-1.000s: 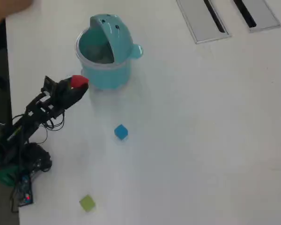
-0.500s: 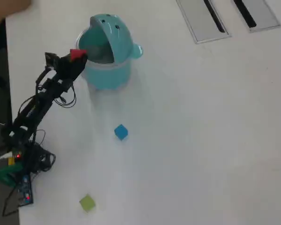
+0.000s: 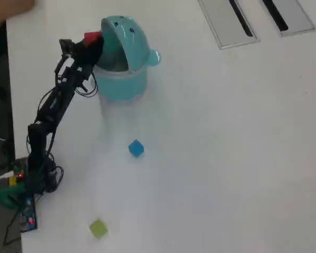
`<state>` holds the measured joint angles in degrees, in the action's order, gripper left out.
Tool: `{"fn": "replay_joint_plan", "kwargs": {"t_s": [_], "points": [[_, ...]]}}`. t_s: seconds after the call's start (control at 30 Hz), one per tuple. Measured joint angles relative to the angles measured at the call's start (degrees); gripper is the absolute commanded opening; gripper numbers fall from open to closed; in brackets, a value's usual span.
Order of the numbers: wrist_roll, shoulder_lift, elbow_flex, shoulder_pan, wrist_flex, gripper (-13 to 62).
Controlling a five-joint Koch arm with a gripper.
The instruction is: Grasp RGB lego blocks and put them in the bin one by one.
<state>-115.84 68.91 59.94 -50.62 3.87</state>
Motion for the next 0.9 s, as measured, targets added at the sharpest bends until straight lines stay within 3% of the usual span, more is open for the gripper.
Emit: {"fn": "replay_joint_plan", "kwargs": {"t_s": [0.13, 0.37, 0.57, 0.9], "points": [[2.4, -6.3, -7.1, 1.0, 0.3, 18.6], [7.5, -7.7, -7.7, 4.3, 3.5, 27.0], [25.4, -7.6, -9.9, 4.9, 17.5, 29.9], [26.5, 2.8, -9.9, 7.1, 26.3, 31.4]]}}
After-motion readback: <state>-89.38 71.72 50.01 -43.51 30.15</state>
